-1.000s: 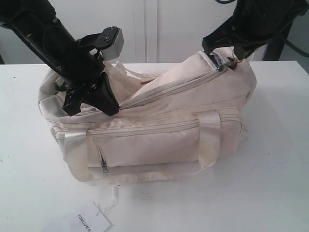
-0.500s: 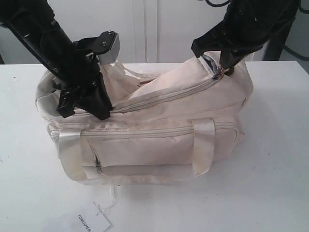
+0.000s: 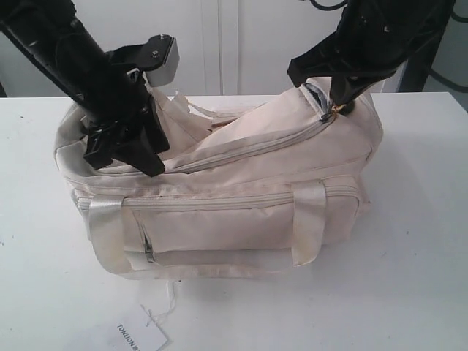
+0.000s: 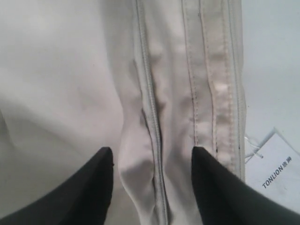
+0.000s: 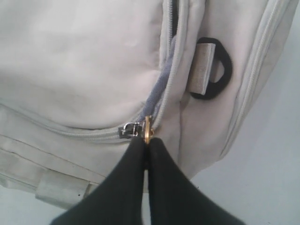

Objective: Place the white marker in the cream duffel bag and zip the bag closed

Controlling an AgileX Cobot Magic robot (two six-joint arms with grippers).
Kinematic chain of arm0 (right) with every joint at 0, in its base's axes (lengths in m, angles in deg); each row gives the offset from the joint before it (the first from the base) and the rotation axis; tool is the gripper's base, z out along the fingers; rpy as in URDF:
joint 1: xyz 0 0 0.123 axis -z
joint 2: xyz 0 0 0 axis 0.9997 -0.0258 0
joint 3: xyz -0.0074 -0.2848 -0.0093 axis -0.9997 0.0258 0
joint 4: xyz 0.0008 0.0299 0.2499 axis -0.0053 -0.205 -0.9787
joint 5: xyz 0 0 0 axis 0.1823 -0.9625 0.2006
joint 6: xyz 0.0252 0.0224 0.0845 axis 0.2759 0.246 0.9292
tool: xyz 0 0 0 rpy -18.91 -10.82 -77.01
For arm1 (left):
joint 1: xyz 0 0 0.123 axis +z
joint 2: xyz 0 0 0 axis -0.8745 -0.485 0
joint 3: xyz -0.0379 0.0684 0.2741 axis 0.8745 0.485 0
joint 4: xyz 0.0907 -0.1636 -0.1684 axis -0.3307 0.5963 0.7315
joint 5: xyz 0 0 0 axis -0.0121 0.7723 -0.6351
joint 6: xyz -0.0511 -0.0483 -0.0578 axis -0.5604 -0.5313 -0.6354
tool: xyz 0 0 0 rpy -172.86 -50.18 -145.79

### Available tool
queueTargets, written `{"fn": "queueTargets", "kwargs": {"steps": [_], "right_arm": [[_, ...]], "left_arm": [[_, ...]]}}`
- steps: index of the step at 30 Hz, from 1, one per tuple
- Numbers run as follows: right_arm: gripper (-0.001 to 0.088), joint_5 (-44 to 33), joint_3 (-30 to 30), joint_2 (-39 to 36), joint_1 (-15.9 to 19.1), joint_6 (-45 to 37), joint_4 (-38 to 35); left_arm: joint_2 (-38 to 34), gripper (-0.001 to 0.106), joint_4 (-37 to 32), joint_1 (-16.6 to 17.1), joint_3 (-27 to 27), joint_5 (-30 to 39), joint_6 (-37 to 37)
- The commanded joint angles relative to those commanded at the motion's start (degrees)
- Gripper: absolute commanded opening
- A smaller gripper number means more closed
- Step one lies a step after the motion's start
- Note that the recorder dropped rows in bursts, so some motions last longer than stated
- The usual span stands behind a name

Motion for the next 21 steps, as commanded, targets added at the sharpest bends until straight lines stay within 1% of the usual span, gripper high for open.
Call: {"fn": "queueTargets", "kwargs": {"steps": [3,7,9,11,14,19,21], "right_arm": [[0.0,0.0,0.0,0.0,0.0,-1.06,0.01],[0.0,-0.13,0.0,0.0,0.0,-1.33,0.01],[0.0,-0.34,0.0,0.0,0.0,-1.33,-0.1],[0.0,-0.34,0.0,0.0,0.0,-1.33,-0.1],[0.0,-0.44,0.0,0.0,0.0,-1.54,-0.1],[0.0,-0.76,0.0,0.0,0.0,-2.24,-0.1],[0.0,-0.91,0.0,0.0,0.0,-2.83,-0.1]], "left_arm": [[1.15,0.064,0.0,0.0,0.0,0.83,-0.47],[3.39,0.064,0.0,0.0,0.0,2.7,-5.29],[4.39,0.063,0.0,0.0,0.0,4.57,-6.57],[5.53,0.063,0.0,0.0,0.0,8.45,-8.78],[6.88,0.063,1.28,0.0,0.0,8.72,-11.49],[7.71,0.063,4.09,0.0,0.12,8.72,-18.81],[7.71,0.061,4.85,0.0,0.12,8.72,-19.75]]}}
